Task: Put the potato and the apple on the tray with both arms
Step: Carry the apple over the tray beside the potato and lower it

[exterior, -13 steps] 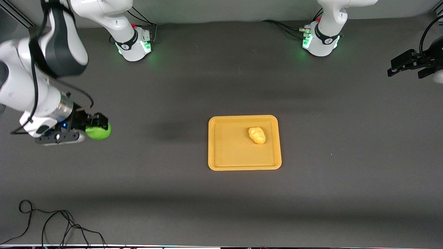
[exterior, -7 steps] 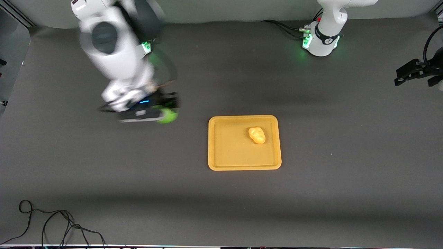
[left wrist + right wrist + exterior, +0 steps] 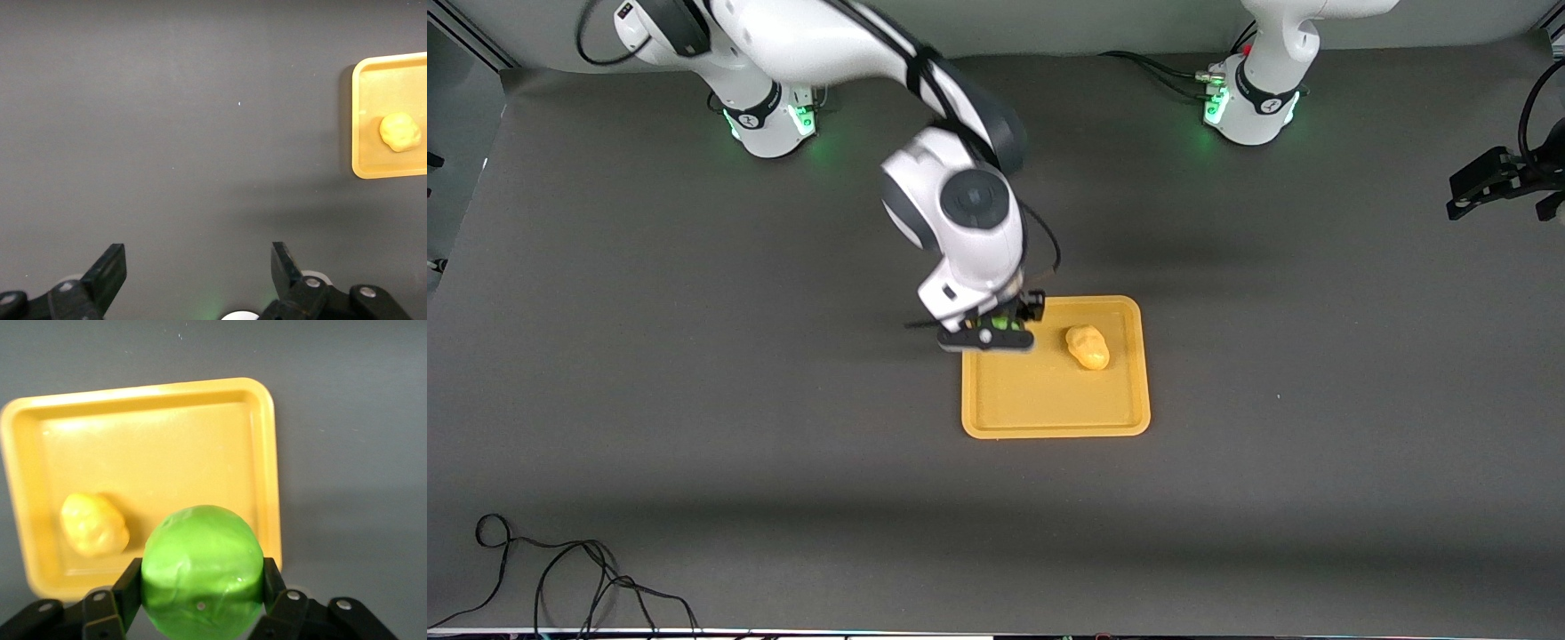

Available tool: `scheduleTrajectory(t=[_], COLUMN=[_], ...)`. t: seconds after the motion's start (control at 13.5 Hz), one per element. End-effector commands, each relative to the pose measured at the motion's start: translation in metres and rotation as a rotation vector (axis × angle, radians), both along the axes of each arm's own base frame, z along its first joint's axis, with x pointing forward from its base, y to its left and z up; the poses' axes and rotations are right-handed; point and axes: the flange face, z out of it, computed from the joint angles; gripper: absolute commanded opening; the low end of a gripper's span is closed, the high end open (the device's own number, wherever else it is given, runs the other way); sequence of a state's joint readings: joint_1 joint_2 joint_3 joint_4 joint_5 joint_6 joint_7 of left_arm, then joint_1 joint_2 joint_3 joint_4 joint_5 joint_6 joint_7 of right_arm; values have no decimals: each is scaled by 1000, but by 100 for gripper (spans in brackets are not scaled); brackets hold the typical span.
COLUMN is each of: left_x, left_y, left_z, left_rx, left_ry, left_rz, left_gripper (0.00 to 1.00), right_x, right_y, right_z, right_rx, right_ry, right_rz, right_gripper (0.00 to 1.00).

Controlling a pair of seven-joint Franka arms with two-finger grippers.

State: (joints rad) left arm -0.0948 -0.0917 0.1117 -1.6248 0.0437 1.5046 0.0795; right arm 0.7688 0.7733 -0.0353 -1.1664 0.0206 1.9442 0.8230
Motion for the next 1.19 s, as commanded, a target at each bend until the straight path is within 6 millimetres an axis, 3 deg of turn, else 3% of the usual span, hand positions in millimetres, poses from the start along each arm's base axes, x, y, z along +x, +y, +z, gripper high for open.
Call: scheduleTrajectory(t=[0.0,0.15,0.45,0.82,1.11], left_x=[-2,-2,-1,0,0], left_y=[-3,-3,-6,-7,-5], left_z=[0,0,-4,-4,-4], left_rx=[-15,-12,-11,-10,-10], left_ry=[-14,-12,0,0,2], left_rz=[8,8,5,2,5], left_gripper=[96,96,96,96,96], right_x=[6,1,1,3,5], right_y=[17,28,32,29,27], right_z=[-41,-74,-109,-133,-136], right_rx=[21,31,39,32,27], right_ry=[-17,-30,-46,-54,-56], right_rz=[-12,3,10,13,12], right_gripper=[32,32,32,32,32])
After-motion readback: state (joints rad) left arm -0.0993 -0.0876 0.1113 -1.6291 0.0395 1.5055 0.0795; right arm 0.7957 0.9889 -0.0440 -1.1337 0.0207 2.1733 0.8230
